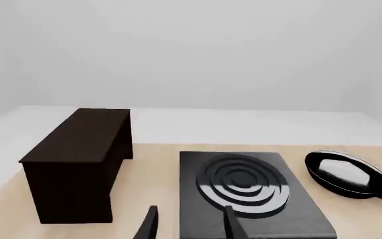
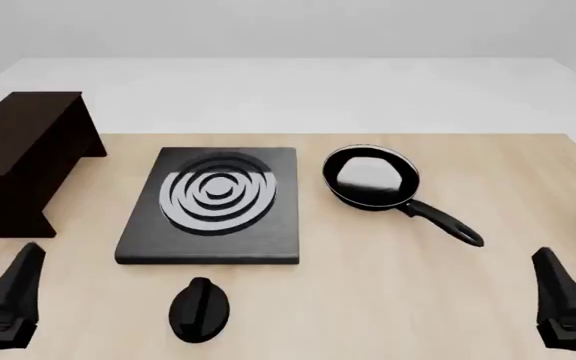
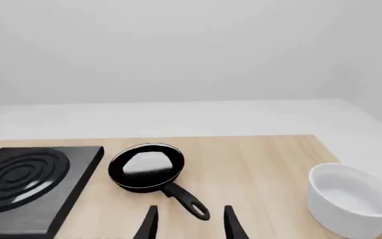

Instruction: Put the frying pan on top of the cabinet.

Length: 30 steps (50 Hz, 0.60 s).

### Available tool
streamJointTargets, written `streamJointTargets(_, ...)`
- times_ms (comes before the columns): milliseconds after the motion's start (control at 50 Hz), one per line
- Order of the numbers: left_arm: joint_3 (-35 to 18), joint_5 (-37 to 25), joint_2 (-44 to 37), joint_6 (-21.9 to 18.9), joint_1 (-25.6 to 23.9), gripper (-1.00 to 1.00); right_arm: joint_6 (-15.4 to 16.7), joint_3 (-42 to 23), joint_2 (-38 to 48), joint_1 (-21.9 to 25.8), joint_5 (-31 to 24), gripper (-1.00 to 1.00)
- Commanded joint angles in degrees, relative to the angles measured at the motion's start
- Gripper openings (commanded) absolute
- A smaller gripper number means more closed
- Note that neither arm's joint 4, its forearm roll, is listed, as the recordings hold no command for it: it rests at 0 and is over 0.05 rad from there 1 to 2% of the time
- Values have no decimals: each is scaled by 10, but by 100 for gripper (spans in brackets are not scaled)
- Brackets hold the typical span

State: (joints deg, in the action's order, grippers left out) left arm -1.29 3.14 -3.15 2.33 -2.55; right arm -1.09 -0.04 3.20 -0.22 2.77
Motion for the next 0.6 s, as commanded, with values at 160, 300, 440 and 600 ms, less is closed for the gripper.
streamJointTargets(160,12,-18,28,-21,27,100,16,0,-31,15,-30,100)
streamJointTargets(300,13,33,-20,-31,4,100,17,0,-31,15,-27,100)
streamJointTargets(440,-74,72,-109,-34,-92,100,15,-1,-31,12,-27,100)
streamJointTargets(600,-182,112,-277,32,-194,100,11,-1,-31,5,-26,100)
